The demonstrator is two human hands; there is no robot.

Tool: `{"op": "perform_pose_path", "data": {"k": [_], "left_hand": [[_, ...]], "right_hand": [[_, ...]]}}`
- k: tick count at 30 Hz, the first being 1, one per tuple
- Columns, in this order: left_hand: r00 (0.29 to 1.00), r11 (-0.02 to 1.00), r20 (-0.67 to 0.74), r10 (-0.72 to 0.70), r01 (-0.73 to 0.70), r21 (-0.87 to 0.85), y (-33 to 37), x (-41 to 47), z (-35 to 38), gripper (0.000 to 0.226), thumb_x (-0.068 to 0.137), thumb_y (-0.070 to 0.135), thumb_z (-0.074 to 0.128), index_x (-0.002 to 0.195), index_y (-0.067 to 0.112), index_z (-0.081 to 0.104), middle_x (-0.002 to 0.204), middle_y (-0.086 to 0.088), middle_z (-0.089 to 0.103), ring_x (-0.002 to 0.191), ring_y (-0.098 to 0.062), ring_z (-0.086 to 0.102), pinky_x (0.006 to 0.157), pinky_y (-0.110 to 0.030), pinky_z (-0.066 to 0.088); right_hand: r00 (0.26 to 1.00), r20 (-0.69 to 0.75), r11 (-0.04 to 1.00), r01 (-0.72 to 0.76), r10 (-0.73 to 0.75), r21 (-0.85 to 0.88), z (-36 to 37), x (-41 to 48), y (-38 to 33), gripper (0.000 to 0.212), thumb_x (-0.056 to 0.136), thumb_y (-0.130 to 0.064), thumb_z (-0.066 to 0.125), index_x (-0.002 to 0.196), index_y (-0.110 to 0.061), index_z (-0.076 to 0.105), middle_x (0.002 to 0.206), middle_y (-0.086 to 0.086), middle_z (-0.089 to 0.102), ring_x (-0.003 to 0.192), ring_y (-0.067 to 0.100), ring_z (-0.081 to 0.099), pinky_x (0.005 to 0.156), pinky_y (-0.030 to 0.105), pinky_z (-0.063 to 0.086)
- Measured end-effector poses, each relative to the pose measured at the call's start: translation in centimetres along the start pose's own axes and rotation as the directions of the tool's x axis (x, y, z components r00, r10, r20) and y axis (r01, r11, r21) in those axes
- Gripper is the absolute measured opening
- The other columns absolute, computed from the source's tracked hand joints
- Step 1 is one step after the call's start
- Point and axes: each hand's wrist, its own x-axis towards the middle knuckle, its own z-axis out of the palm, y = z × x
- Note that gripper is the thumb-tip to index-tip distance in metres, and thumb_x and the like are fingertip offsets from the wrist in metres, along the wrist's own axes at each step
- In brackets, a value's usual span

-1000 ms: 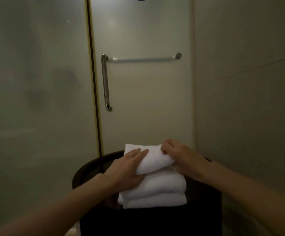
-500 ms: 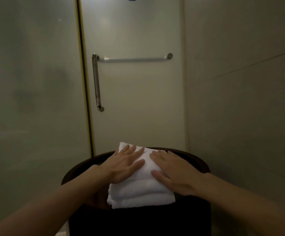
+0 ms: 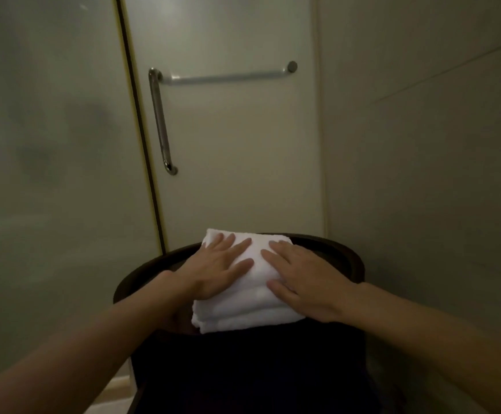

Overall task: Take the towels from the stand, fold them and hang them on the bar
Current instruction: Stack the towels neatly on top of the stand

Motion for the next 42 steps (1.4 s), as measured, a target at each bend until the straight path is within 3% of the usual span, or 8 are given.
{"op": "perform_pose_path", "data": {"k": [10,15,19,26,31,42], "left_hand": [[0.998,0.998,-0.056,-0.033,0.03,-0.063,0.2,0.2,0.3,0.062,0.093,0.062,0.023,0.149,0.036,0.021,0.158,-0.004,0.022,0.146,-0.022,0.012,0.116,-0.04,0.012],[0.993,0.996,-0.114,-0.027,0.016,-0.089,0.3,0.0,0.9,0.06,0.095,0.06,0.027,0.147,0.03,0.03,0.152,-0.008,0.033,0.142,-0.025,0.023,0.113,-0.039,0.019],[0.994,0.997,-0.107,-0.007,0.0,-0.071,0.2,0.1,1.1,0.061,0.094,0.06,0.025,0.147,0.029,0.032,0.149,-0.005,0.038,0.139,-0.025,0.028,0.112,-0.043,0.025],[0.993,0.996,-0.115,-0.026,0.017,-0.083,0.0,0.1,1.3,0.063,0.092,0.062,0.025,0.146,0.031,0.032,0.151,-0.002,0.036,0.141,-0.022,0.025,0.113,-0.042,0.024],[0.992,0.994,-0.121,-0.035,0.022,-0.111,0.2,0.0,1.2,0.073,0.083,0.067,0.021,0.146,0.031,0.033,0.15,-0.002,0.038,0.141,-0.023,0.026,0.113,-0.042,0.024],[0.994,0.993,-0.108,-0.035,0.022,-0.113,0.0,0.1,1.3,0.076,0.081,0.069,0.019,0.146,0.031,0.032,0.15,0.0,0.039,0.141,-0.023,0.026,0.113,-0.041,0.023]], "right_hand": [[0.999,-0.033,0.998,-0.037,0.035,-0.044,-0.5,-2.5,-1.3,0.063,0.099,-0.043,0.035,0.152,-0.013,0.018,0.159,0.015,0.015,0.146,0.027,0.014,0.118,0.034,0.008],[0.998,-0.06,0.999,-0.025,0.023,-0.037,-0.1,-4.8,-1.5,0.059,0.097,-0.036,0.044,0.147,-0.007,0.032,0.155,0.024,0.022,0.143,0.036,0.023,0.117,0.042,0.018],[0.998,-0.056,0.999,-0.012,0.01,-0.035,0.0,-6.0,-1.9,0.056,0.096,-0.036,0.046,0.145,-0.01,0.037,0.155,0.022,0.021,0.144,0.034,0.02,0.118,0.043,0.017],[0.984,0.013,0.976,0.174,-0.178,0.133,0.1,-9.1,-6.5,0.05,0.092,-0.045,0.044,0.132,-0.016,0.053,0.145,0.014,0.042,0.134,0.024,0.038,0.112,0.039,0.029],[0.933,0.148,0.937,0.302,-0.328,0.174,1.2,-11.0,-7.9,0.059,0.094,-0.052,0.04,0.141,-0.016,0.045,0.149,0.015,0.039,0.133,0.025,0.038,0.11,0.037,0.03],[0.908,0.154,0.917,0.367,-0.39,0.157,2.6,-11.2,-8.0,0.065,0.091,-0.061,0.043,0.139,-0.017,0.046,0.146,0.014,0.042,0.132,0.025,0.041,0.109,0.036,0.033]]}}
